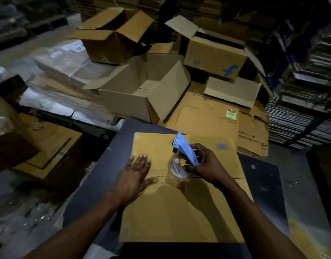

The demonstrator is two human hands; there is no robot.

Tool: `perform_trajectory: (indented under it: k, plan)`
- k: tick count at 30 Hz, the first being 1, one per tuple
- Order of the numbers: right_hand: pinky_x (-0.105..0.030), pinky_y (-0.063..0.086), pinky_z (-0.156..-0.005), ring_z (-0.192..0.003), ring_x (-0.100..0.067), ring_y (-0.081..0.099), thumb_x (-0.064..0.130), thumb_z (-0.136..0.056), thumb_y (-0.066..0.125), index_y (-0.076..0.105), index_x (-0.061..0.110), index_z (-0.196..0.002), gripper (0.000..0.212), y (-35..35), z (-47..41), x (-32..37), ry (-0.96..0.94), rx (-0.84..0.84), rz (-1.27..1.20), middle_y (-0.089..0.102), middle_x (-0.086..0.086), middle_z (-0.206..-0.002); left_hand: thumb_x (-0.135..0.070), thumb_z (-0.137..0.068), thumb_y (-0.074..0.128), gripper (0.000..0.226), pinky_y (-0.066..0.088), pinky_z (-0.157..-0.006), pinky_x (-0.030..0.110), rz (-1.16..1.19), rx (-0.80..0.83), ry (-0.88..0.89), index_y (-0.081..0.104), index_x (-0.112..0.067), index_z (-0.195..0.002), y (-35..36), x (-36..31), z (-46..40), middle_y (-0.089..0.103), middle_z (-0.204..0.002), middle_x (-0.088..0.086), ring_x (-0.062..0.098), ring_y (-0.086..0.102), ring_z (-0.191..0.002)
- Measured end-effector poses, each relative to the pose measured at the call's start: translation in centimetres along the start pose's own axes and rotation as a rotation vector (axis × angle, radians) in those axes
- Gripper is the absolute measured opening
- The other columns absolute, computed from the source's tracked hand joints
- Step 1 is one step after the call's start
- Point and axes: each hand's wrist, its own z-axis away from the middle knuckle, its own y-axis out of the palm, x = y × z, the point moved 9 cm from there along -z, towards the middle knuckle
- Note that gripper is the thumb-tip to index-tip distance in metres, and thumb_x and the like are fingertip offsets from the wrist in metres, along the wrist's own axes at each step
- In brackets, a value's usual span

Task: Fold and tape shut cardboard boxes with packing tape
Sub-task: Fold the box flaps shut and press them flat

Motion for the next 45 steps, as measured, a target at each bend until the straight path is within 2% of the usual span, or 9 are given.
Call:
perform_trajectory:
  k: [4,8,11,14,19,24,33,39,45]
  plan:
    - [-0.049,0.061,-0.093,-0.113,-0.013,0.071,0.016,-0.07,0.095,0.063,0.044,-0.131,0.074,3.1,-1.5,2.3,-0.027,0.019,0.021,0.073,0.012,-0.123,-0.07,-0.112,0.024,0.08,0.023,-0.135,0.044,0.11,-0.093,-0.009,0.061,-0.013,-0.155,0.2,-0.4,0.1,0.052,-0.164,0.011,0.025,0.046,-0.157]
    - [-0.04,0.06,-0.082,-0.117,-0.014,0.067,0.017,-0.072,0.095,0.061,0.046,-0.134,0.076,4.5,-1.9,4.6,-0.067,0.042,0.09,0.07,0.016,-0.126,-0.056,-0.114,0.04,0.054,0.027,-0.131,0.032,0.298,-0.182,-0.091,0.07,-0.025,-0.147,-1.8,-0.2,1.1,0.058,-0.16,-0.003,0.018,0.049,-0.153]
    - [-0.03,0.058,-0.078,-0.116,-0.008,0.067,0.016,-0.075,0.095,0.061,0.043,-0.135,0.075,4.9,-1.8,6.2,-0.111,0.047,0.133,0.069,0.018,-0.128,-0.053,-0.111,0.058,0.038,0.058,-0.109,0.033,0.663,-0.357,-0.347,0.079,-0.032,-0.134,-5.1,2.2,2.5,0.077,-0.134,-0.01,0.006,0.073,-0.12]
    - [-0.029,0.059,-0.085,-0.116,-0.007,0.066,0.015,-0.077,0.095,0.061,0.04,-0.137,0.073,5.2,-1.6,7.6,-0.164,0.07,0.186,0.068,0.019,-0.129,-0.061,-0.107,0.059,0.043,0.065,-0.084,0.038,1.216,-0.476,-0.627,0.086,-0.028,-0.11,-8.3,4.0,3.4,0.084,-0.11,-0.009,0.007,0.077,-0.095]
    - [-0.034,0.06,-0.086,-0.119,-0.003,0.063,0.021,-0.076,0.095,0.059,0.039,-0.139,0.074,6.2,-0.9,9.6,-0.242,0.145,0.299,0.066,0.022,-0.13,-0.07,-0.099,0.062,0.061,0.05,-0.065,0.038,1.825,-0.201,-0.813,0.086,-0.014,-0.106,-11.7,2.0,2.8,0.083,-0.097,0.002,0.022,0.066,-0.079]
    - [-0.039,0.061,-0.084,-0.12,-0.001,0.062,0.059,-0.071,0.09,0.053,0.049,-0.144,0.082,7.2,-0.5,11.2,-0.289,0.172,0.442,0.063,0.027,-0.132,-0.057,-0.098,0.072,0.046,0.053,-0.065,0.034,1.774,-0.221,-0.834,0.084,-0.015,-0.11,-13.2,1.4,3.8,0.084,-0.105,0.008,0.023,0.074,-0.084]
    - [-0.043,0.061,-0.093,-0.126,-0.014,0.062,0.052,-0.076,0.094,0.028,0.072,-0.153,0.103,7.2,0.7,13.9,-0.351,0.279,0.486,0.059,0.018,-0.145,-0.021,-0.107,0.071,0.022,0.057,-0.056,0.03,1.694,-0.338,-0.862,0.081,-0.003,-0.1,-12.3,3.5,5.6,0.079,-0.085,0.015,0.019,0.067,-0.065]
    - [-0.031,0.055,-0.081,-0.107,-0.006,0.059,0.064,-0.093,0.071,0.036,0.075,-0.147,0.065,6.7,2.3,14.6,-0.486,0.402,0.667,0.053,0.022,-0.124,-0.012,-0.107,0.071,0.031,0.055,-0.053,0.032,1.456,-0.464,-0.82,0.078,0.001,-0.08,-12.9,4.9,6.2,0.07,-0.066,0.012,0.017,0.056,-0.05]
    - [-0.021,0.052,-0.074,-0.098,-0.001,0.055,0.061,-0.094,0.07,0.029,0.077,-0.147,0.069,3.7,1.7,10.5,-0.465,0.397,0.951,0.046,0.028,-0.119,-0.013,-0.105,0.073,0.02,0.054,-0.053,0.035,1.438,-0.458,-0.977,0.08,0.0,-0.092,-8.3,10.8,9.4,0.075,-0.08,0.02,0.023,0.058,-0.056]
